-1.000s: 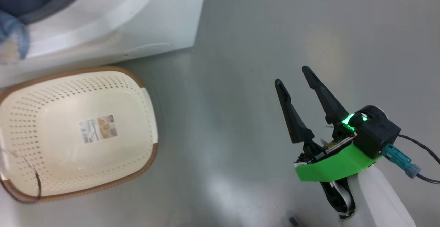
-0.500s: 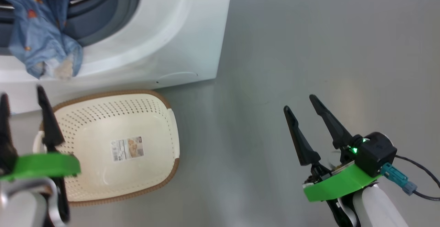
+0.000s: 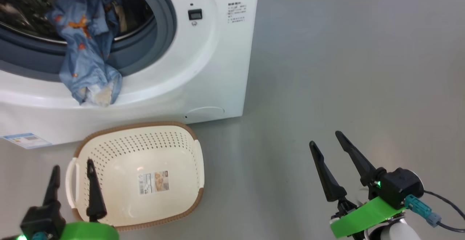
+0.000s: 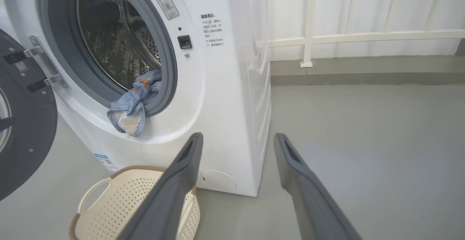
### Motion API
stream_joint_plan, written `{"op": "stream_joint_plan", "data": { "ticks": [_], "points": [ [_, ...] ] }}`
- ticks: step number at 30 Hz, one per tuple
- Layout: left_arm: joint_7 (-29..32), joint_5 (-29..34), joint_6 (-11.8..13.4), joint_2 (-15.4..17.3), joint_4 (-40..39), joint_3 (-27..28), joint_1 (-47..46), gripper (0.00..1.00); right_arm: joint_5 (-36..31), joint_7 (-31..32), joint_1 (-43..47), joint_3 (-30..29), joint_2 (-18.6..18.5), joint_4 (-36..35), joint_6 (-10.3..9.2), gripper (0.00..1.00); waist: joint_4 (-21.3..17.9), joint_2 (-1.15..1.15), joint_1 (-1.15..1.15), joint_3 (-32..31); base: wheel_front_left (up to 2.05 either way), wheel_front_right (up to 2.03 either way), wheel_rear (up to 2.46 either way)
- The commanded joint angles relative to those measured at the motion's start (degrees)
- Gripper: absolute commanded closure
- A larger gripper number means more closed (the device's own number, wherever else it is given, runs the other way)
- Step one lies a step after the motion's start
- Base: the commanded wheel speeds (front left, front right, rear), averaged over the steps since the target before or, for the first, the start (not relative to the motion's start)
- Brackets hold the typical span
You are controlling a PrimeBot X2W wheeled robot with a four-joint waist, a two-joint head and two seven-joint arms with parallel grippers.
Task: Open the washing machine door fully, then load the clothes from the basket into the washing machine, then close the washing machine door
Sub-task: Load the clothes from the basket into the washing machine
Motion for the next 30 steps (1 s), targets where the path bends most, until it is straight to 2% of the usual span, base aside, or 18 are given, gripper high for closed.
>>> {"op": "stream_joint_plan", "data": {
  "ticks": [1, 13, 30],
  "points": [
    [0.2, 0.8, 0.9, 0.9, -1.8, 1.7, 0.2, 0.0, -0.6, 0.3, 1.2, 1.0, -0.2, -1.7, 0.09, 0.0, 0.9, 0.0, 0.0, -2.6, 0.0, 0.0, 0.0],
    [1.1, 0.7, 0.9, 0.5, -2.9, -0.3, 1.9, 0.0, -1.1, 1.9, 3.4, 0.3, 0.5, -3.2, 0.09, 0.0, 1.7, 0.0, 0.0, -4.8, 0.0, 0.0, 0.0],
    [2.0, 0.0, 0.9, 0.1, -2.3, -0.9, 0.0, 0.0, -1.2, 2.2, 2.5, 0.4, 0.3, -4.0, 0.09, 0.0, 2.3, 0.0, 0.0, -3.2, 0.0, 0.0, 0.0]
  ]
}}
